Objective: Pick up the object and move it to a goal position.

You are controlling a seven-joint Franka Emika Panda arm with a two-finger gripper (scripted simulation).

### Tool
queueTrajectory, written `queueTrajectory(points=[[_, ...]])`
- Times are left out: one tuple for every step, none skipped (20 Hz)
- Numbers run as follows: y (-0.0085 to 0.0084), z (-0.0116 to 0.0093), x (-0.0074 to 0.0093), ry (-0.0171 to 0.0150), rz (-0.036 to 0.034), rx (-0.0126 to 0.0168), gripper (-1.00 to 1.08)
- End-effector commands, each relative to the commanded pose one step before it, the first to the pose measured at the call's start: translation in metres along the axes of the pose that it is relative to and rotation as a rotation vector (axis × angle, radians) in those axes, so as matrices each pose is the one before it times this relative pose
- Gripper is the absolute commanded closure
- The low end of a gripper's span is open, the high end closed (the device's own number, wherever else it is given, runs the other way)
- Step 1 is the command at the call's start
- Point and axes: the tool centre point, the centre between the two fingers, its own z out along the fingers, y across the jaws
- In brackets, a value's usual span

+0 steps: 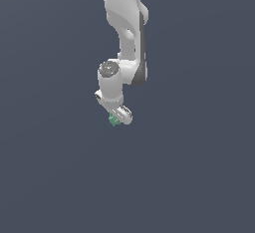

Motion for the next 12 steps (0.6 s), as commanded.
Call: queueTrajectory(points=[[0.00028, 0.00098, -0.00045, -0.00128, -0.0002, -0.00112, 1.08], [0.0, 0.0, 0.0, 0.0, 0.0, 0.0, 1.08], [-0.00024, -0.00093, 0.00049, 0.00108, 0.00035, 0.00143, 1.08], [0.0, -0.00025, -0.00003, 0.0, 0.0, 0.0, 1.08], [0.0, -0.00076, -0.0001, 0.0, 0.0, 0.0, 1.08], [0.0, -0.00126, -0.00017, 0.0, 0.0, 0.0, 1.08], [-0.00001, -0.00176, -0.00023, 0.0, 0.0, 0.0, 1.08], [-0.00001, -0.00227, -0.0003, 0.0, 0.0, 0.0, 1.08], [-0.00001, -0.00278, -0.00037, 0.0, 0.0, 0.0, 1.08], [-0.00001, -0.0033, -0.00043, 0.0, 0.0, 0.0, 1.08], [-0.00001, -0.00382, -0.0005, 0.0, 0.0, 0.0, 1.08], [-0.00001, -0.00435, -0.00056, 0.0, 0.0, 0.0, 1.08]])
